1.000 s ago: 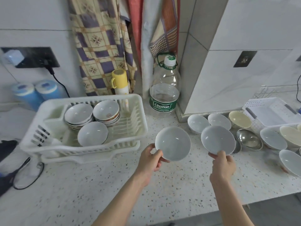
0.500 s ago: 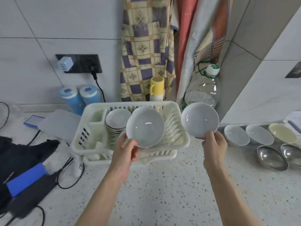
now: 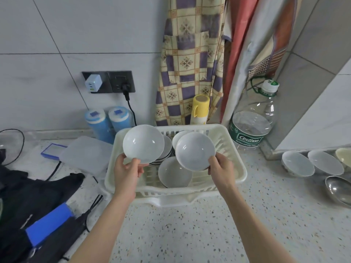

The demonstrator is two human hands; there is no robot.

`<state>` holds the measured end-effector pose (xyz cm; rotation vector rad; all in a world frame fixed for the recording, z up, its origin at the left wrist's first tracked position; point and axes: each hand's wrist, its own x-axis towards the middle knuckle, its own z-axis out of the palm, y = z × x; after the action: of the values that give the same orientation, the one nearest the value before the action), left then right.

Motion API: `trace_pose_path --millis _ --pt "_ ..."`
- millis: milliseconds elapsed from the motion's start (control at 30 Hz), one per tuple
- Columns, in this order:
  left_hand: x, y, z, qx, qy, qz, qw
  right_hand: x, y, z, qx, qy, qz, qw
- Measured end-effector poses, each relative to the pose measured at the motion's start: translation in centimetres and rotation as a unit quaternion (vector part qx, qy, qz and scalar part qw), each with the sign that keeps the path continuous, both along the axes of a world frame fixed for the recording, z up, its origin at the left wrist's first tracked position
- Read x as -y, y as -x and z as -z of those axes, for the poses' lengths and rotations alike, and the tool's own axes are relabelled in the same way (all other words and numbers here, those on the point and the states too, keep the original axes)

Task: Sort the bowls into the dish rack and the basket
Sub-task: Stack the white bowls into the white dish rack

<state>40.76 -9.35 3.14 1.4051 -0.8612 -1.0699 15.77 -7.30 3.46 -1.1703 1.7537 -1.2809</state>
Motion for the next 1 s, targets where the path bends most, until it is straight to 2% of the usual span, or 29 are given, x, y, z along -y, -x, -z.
trace_pose_path --millis 267,400,567,833,1000 --pt "0.5 0.2 1.2 0.056 0.027 -0.006 0.998 0.9 -1.4 1.5 -0.079 -0.066 -0.012 0.995" --pt "0.4 0.3 1.6 0.056 0.034 -0.021 0.998 0.9 -1.3 1.6 -0.066 -0.081 0.002 0.994" --pt "0.9 0.4 1.9 0.039 0.018 -0.035 0.998 0.9 -0.7 1.3 -0.038 -0.108 -0.030 0.993" --pt "1.0 0.5 2.1 0.038 0.024 -0.043 0.998 0.8 -0.9 1.3 -0.164 -0.144 -0.082 0.972" --pt "1.1 0.6 2.2 0.023 0.026 -0.064 0.997 0.4 -1.1 1.0 -0.182 -0.145 -0.106 0.967"
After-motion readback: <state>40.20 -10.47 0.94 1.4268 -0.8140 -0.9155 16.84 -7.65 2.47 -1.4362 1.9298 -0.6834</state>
